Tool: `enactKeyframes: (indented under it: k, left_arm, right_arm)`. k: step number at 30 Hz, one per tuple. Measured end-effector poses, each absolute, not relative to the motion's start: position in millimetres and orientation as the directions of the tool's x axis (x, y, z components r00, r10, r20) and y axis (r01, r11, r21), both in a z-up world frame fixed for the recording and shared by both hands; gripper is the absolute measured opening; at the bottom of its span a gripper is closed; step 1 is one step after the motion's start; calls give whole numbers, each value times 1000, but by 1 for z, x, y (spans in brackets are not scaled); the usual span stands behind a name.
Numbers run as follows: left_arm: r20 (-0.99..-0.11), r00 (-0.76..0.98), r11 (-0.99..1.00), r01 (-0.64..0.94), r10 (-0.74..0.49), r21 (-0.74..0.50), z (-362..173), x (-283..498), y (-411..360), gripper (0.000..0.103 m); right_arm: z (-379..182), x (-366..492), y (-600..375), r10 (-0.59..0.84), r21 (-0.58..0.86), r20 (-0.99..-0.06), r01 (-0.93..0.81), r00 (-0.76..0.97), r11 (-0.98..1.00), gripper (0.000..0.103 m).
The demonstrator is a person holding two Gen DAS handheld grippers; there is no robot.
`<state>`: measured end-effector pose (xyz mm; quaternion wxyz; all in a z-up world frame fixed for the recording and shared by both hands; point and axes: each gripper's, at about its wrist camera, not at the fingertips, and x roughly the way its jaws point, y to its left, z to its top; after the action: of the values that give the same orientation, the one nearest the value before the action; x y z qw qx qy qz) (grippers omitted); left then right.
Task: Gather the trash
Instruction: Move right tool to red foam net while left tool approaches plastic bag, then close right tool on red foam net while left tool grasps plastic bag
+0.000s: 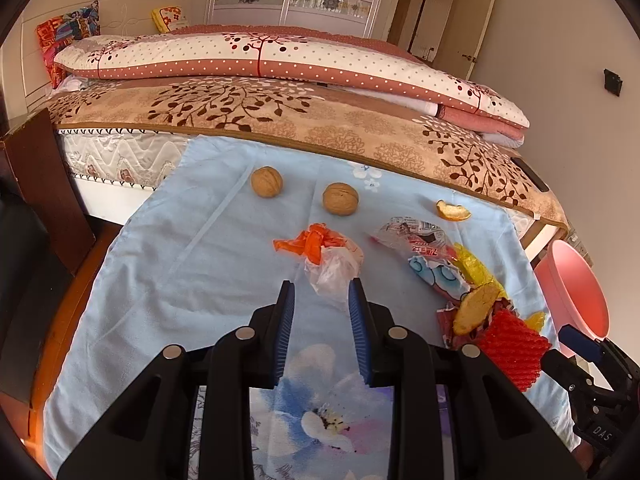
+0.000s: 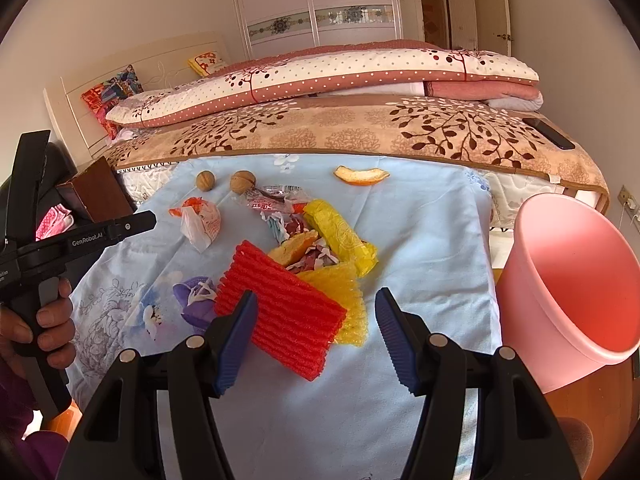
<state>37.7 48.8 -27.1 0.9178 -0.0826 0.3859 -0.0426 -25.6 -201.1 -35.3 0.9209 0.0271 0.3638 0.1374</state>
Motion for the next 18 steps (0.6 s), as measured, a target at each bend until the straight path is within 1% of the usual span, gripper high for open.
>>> enactKeyframes:
  k: [3,7,12,15,18]
  left_arm:
    - [-726,671,980,3,-150,-200,-35,40,53,28]
    - [-730,655,968,8,-194,-250,-37,47,49,28]
    - [-740,652,978,8,-165,-210,-43,65,33,28]
    - [-760,639,986,-11,-119,-164,-52,76,29,28]
    - [-767,632,987,-17,-113,-159,-58,83,29,28]
  right_arm:
    - [-38,-25,-201,283,157,-667,-241,689,958,60]
    - [-39,-24,-204,289,170,-663,-237,690,956,60]
    - [-38,-24,-206,295,176,-658,-240,693,955,60]
    - [-38,-24,-208,301,186,-657,-239,691,953,60]
    - [-41,-23,-209,308,198,-664,-237,682,951,60]
